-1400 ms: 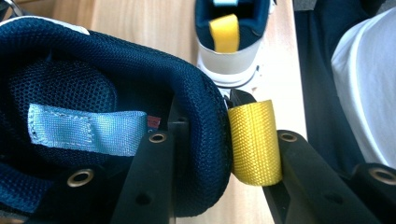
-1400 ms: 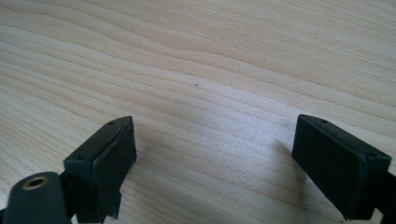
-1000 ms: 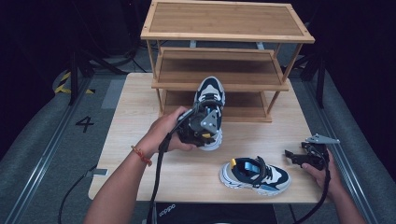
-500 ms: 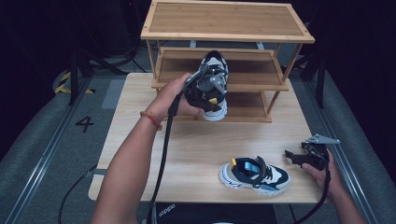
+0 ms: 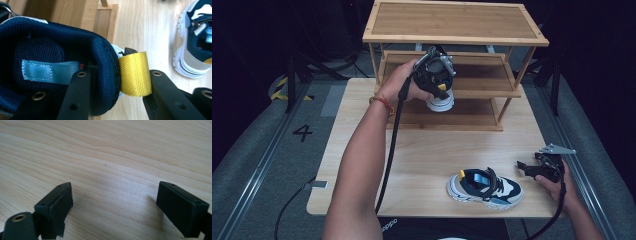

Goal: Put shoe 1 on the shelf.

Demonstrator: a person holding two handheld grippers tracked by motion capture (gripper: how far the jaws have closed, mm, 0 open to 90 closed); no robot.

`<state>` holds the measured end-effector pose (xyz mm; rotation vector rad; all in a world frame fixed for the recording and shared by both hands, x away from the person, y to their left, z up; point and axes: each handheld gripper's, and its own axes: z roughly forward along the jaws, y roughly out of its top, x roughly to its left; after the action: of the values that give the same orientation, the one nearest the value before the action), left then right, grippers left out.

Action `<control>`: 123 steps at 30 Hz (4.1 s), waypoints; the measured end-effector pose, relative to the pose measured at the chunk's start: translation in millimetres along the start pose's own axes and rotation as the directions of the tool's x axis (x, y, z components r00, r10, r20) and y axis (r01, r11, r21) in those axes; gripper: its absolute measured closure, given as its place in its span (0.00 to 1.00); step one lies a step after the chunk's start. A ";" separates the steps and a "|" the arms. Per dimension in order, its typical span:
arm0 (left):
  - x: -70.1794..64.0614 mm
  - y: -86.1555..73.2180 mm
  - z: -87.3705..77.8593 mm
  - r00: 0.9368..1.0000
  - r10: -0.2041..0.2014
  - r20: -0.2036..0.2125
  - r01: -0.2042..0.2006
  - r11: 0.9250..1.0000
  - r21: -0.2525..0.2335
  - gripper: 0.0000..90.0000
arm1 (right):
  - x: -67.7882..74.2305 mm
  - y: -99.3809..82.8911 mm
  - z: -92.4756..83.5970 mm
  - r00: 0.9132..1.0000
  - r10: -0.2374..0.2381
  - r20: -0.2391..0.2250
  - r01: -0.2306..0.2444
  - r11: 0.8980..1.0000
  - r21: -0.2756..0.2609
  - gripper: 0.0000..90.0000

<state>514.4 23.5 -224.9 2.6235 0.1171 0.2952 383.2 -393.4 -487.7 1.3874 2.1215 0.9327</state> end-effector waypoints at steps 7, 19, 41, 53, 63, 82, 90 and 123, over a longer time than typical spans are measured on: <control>12.2 1.0 4.4 0.997 -0.062 -0.038 0.059 0.995 -0.086 0.70 | 0.1 0.0 0.0 1.000 0.001 0.000 -0.001 1.000 0.000 0.15; 8.5 -12.1 -2.8 0.965 -0.186 -0.182 0.139 0.959 -0.245 0.45 | 0.3 -0.1 -0.1 1.000 0.002 -0.002 -0.002 1.000 -0.002 0.16; -44.9 -59.5 1.0 0.879 -0.396 -0.264 0.264 0.867 -0.422 0.24 | 0.4 -0.1 -0.2 1.000 0.003 -0.002 -0.003 1.000 -0.002 0.16; -37.8 -59.9 35.4 0.807 -0.508 -0.300 0.329 0.810 -0.486 0.21 | 0.2 0.0 -0.2 1.000 0.002 -0.002 -0.002 1.000 -0.002 0.16; -11.5 -55.3 45.0 0.786 -0.529 -0.320 0.360 0.812 -0.459 0.20 | 0.3 -0.1 -0.1 1.000 0.002 -0.002 -0.002 1.000 -0.002 0.16; 0.0 -62.3 42.6 0.801 -0.521 -0.294 0.357 0.811 -0.463 0.25 | 0.2 -0.1 -0.1 1.000 0.001 -0.002 -0.001 1.000 -0.002 0.16; -47.7 -85.5 22.6 0.876 -0.378 -0.300 0.261 0.894 -0.364 0.24 | 0.2 -0.1 -0.1 1.000 0.001 -0.002 -0.001 1.000 -0.003 0.16; -181.6 -301.7 86.4 0.834 -0.531 -0.152 0.500 0.843 -0.199 0.19 | 50.2 37.6 -72.8 0.986 -0.128 -0.108 0.116 0.986 -0.118 0.33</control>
<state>348.8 222.3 -478.8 2.2905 0.8288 0.3573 337.4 -359.0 -410.6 1.1607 2.1750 1.0875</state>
